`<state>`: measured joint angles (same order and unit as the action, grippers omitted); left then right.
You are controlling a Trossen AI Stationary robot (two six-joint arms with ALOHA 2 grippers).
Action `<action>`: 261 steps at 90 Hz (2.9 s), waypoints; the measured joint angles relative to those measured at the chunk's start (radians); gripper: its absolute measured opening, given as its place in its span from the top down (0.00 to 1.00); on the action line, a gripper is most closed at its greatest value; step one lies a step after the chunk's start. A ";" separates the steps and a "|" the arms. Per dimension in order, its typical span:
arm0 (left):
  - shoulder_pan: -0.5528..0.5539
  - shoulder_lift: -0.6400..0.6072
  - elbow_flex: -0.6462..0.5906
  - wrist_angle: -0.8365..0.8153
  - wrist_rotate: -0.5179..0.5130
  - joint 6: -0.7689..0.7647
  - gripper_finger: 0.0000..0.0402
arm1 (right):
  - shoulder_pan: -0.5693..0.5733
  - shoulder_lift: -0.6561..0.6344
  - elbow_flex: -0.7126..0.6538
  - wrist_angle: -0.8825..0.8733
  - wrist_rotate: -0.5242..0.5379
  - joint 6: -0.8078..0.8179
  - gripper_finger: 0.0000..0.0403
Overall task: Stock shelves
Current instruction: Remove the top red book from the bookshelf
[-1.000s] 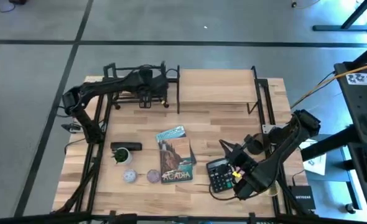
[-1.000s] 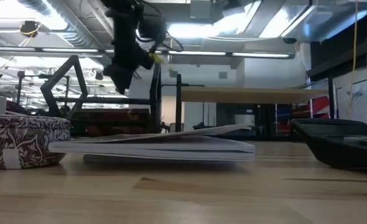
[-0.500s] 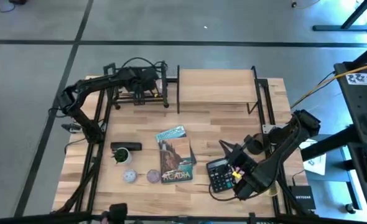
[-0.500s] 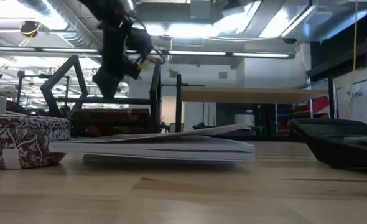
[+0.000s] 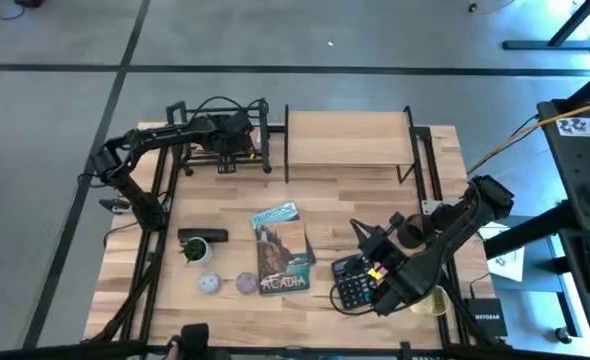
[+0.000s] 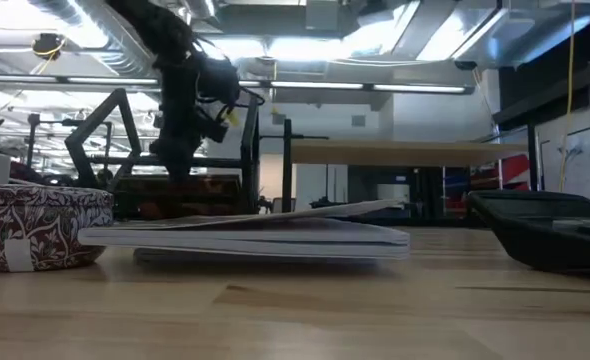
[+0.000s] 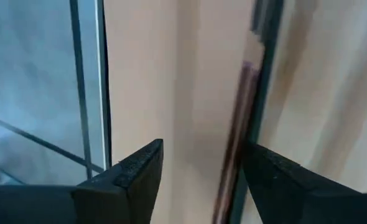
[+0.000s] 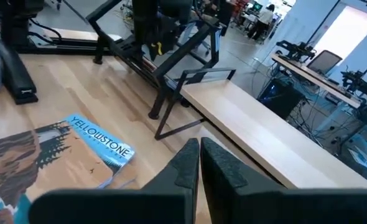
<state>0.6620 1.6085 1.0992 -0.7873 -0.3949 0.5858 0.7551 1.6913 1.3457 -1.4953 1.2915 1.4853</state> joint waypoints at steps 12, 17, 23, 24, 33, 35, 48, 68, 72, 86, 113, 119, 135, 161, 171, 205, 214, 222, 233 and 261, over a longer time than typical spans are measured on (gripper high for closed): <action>0.003 0.000 -0.001 -0.008 0.006 -0.033 0.70 | -0.005 0.000 0.000 0.001 0.000 0.000 1.00; 0.003 0.000 -0.001 -0.013 0.012 -0.042 0.77 | -0.005 0.000 0.000 0.002 0.001 0.000 1.00; 0.002 -0.003 0.000 -0.014 0.011 -0.044 0.86 | -0.005 0.000 0.000 0.002 0.005 0.000 1.00; 0.002 -0.003 0.000 -0.014 0.010 -0.044 0.87 | -0.005 0.000 0.000 0.002 0.005 0.000 1.00; -0.006 -0.004 0.001 -0.017 -0.012 -0.055 0.94 | -0.005 0.000 0.000 0.005 0.005 0.000 1.00; -0.009 -0.003 0.001 -0.019 -0.021 -0.056 0.94 | -0.005 0.000 0.000 0.005 0.005 0.000 1.00; -0.038 -0.001 0.002 -0.021 -0.081 -0.061 0.94 | -0.005 0.000 0.000 0.006 0.004 0.000 1.00; -0.080 -0.026 0.042 -0.026 -0.184 -0.049 0.94 | -0.003 0.000 0.000 0.006 0.003 0.000 1.00; -0.084 -0.035 0.051 -0.028 -0.189 -0.043 0.94 | -0.003 0.000 0.000 0.007 0.003 0.000 1.00; -0.087 -0.058 0.066 -0.031 -0.186 -0.051 0.94 | -0.003 0.000 0.000 0.010 0.002 0.000 1.00; -0.087 -0.054 0.067 -0.145 -0.029 -0.120 0.95 | -0.003 0.000 0.000 0.017 0.002 0.000 1.00; -0.087 -0.054 0.068 -0.146 -0.005 -0.134 0.94 | -0.003 0.000 0.000 0.024 0.002 -0.001 1.00; -0.086 -0.054 0.068 -0.136 0.104 -0.162 0.84 | -0.003 0.000 0.000 0.048 0.000 -0.025 1.00; -0.086 -0.054 0.052 -0.098 0.190 -0.188 0.81 | -0.003 0.000 0.000 0.055 -0.001 -0.027 1.00; -0.086 -0.054 0.007 -0.038 0.186 -0.208 0.81 | -0.003 0.000 0.000 0.055 -0.001 -0.027 1.00; -0.084 -0.054 -0.035 0.018 0.169 -0.211 0.81 | -0.002 0.000 0.000 0.055 -0.003 -0.033 1.00; -0.073 -0.054 -0.036 0.019 0.155 -0.208 0.81 | -0.003 0.000 0.000 0.055 -0.002 -0.033 1.00; -0.060 -0.054 -0.036 0.018 0.147 -0.209 0.87 | -0.003 0.000 0.000 0.055 -0.002 -0.034 1.00; -0.056 -0.055 -0.036 0.016 0.121 -0.212 0.97 | -0.003 0.000 0.000 0.055 -0.002 -0.034 1.00; -0.128 -0.099 -0.015 -0.010 -0.055 -0.212 1.00 | -0.003 0.000 0.000 0.054 -0.001 -0.036 1.00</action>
<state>0.5340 1.5094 1.0842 -0.7972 -0.4501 0.3743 0.7525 1.6917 1.3457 -1.4410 1.2903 1.4495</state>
